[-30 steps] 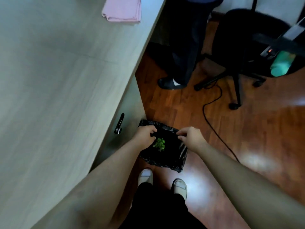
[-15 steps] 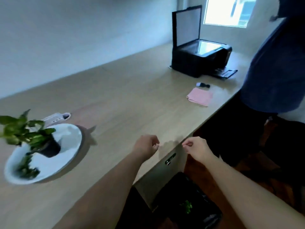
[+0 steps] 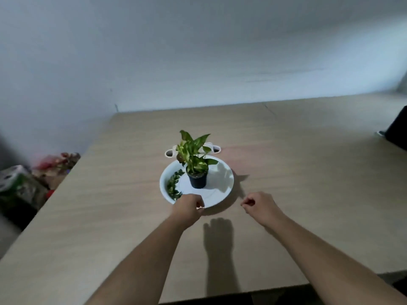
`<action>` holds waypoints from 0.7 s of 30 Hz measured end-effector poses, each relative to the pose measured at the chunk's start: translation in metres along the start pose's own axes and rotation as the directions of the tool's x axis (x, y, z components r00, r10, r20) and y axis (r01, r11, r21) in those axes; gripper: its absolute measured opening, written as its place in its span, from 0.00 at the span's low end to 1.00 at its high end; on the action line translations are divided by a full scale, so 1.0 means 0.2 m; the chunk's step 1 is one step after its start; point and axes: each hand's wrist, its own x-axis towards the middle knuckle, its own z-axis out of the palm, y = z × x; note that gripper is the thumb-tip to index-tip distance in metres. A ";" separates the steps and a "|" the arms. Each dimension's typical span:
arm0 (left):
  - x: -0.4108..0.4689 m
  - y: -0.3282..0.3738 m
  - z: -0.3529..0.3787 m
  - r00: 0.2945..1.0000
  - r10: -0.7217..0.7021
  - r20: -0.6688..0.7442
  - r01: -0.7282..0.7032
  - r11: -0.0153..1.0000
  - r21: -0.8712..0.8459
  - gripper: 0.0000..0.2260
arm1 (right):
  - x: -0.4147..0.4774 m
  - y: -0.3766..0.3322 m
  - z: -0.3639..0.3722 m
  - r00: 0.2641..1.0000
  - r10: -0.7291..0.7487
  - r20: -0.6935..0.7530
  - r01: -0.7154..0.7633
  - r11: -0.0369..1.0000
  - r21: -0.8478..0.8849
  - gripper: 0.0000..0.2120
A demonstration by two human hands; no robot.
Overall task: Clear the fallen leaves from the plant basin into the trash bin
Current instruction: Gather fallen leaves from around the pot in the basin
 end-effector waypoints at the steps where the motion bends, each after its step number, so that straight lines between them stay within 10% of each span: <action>1: 0.02 -0.08 -0.02 1.000 -0.013 0.018 0.012 1.000 0.019 0.07 | 0.05 -0.06 0.05 1.000 -0.021 0.023 0.022 1.000 -0.023 0.06; 21: 0.45 -0.58 -0.01 0.943 0.041 0.331 -0.156 0.932 0.328 0.13 | 0.62 -0.24 0.44 0.857 0.017 0.516 0.175 0.931 -0.321 0.20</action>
